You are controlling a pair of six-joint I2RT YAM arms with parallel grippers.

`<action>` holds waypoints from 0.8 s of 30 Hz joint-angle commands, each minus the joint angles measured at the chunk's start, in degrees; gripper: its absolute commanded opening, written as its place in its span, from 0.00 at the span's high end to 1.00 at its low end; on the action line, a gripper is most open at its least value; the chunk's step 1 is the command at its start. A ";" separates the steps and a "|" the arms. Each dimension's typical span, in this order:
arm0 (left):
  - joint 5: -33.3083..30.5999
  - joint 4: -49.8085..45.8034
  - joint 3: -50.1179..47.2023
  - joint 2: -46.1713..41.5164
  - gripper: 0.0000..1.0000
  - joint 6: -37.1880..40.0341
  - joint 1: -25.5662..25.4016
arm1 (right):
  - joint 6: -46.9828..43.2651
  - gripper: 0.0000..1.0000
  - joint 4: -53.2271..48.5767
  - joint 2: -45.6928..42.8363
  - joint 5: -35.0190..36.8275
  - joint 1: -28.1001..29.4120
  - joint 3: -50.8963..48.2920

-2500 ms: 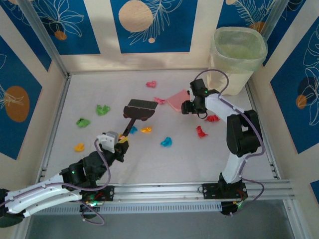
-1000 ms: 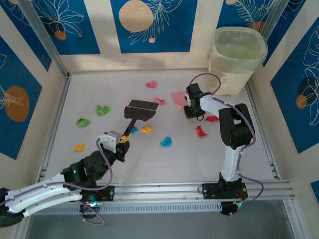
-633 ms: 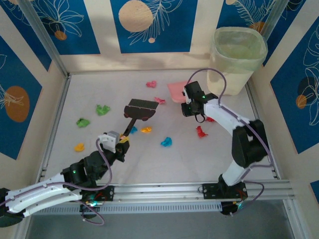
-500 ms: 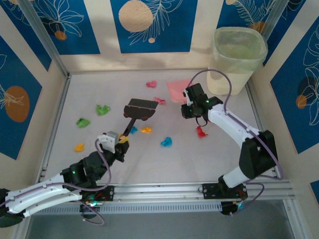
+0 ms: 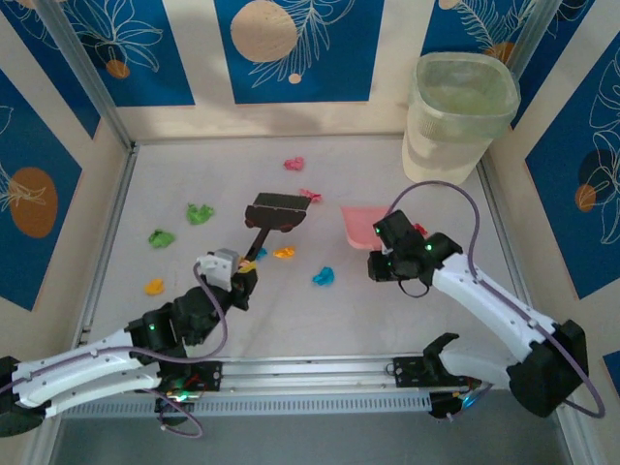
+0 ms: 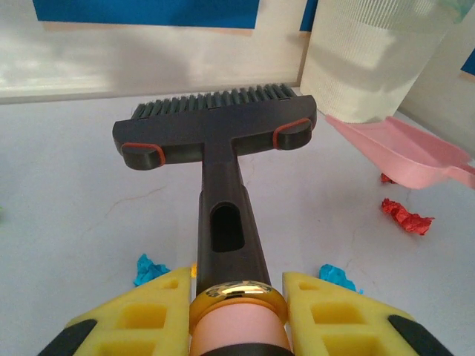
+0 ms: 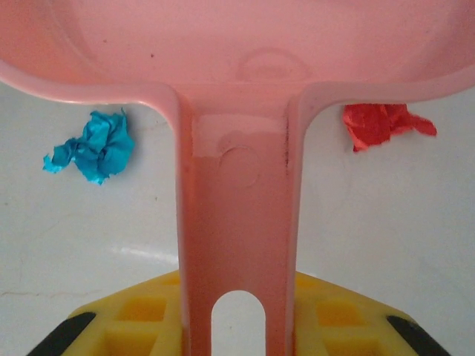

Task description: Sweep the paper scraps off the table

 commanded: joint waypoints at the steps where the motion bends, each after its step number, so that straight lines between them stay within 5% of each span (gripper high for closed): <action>1: -0.57 -0.10 7.42 3.96 1.00 -2.13 0.50 | 7.29 1.00 -3.49 -5.10 1.82 4.55 -0.62; 12: 1.55 -11.80 31.52 25.19 1.00 0.59 1.81 | 15.77 1.00 -11.57 -10.77 0.18 8.52 -0.04; 15: 5.65 -13.78 38.25 33.25 1.00 0.26 4.37 | 18.85 1.00 -11.18 -11.35 -2.51 10.51 -0.34; 24: 20.39 -13.95 56.70 53.64 1.00 3.15 8.67 | 34.36 1.00 -19.67 -9.89 7.82 13.88 -0.02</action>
